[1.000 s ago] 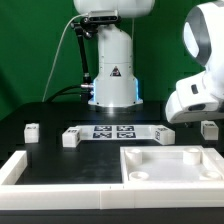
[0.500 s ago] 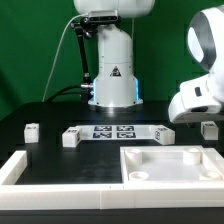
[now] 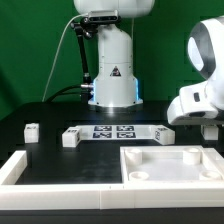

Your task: Assemble one leg

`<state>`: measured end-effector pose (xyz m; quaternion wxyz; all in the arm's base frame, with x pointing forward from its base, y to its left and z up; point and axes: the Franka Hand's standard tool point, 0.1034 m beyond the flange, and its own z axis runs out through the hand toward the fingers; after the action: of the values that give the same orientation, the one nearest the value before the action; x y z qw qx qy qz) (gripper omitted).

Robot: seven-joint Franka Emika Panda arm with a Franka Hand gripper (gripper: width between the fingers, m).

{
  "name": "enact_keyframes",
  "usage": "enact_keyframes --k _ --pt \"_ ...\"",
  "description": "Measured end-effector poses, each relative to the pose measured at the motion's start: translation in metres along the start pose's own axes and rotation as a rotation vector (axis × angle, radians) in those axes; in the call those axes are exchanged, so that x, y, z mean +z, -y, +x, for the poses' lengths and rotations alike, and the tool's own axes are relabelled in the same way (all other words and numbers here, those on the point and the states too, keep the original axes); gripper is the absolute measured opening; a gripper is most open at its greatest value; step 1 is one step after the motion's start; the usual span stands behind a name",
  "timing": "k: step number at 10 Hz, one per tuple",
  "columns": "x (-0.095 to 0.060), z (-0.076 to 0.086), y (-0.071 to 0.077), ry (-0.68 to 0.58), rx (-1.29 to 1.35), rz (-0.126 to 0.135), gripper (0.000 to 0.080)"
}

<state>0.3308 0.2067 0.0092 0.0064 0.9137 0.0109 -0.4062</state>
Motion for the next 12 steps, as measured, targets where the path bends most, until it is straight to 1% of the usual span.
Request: enact_keyframes --k 1,2,3,4,5,10,11,12 --pt "-0.003 0.001 0.002 0.005 0.004 -0.001 0.0621" --pt "-0.003 0.002 0.001 0.003 0.004 0.001 0.0621" --pt "-0.003 0.002 0.001 0.003 0.004 0.001 0.0439" --pt "-0.002 0.002 0.001 0.004 0.004 0.001 0.0439" --pt "-0.003 0.002 0.001 0.004 0.004 0.001 0.0284" --pt "-0.003 0.002 0.001 0.004 0.004 0.001 0.0285" --pt "-0.005 0.001 -0.001 0.003 -0.027 0.000 0.0285" --pt "-0.020 -0.005 -0.008 -0.018 -0.084 0.003 0.0287"
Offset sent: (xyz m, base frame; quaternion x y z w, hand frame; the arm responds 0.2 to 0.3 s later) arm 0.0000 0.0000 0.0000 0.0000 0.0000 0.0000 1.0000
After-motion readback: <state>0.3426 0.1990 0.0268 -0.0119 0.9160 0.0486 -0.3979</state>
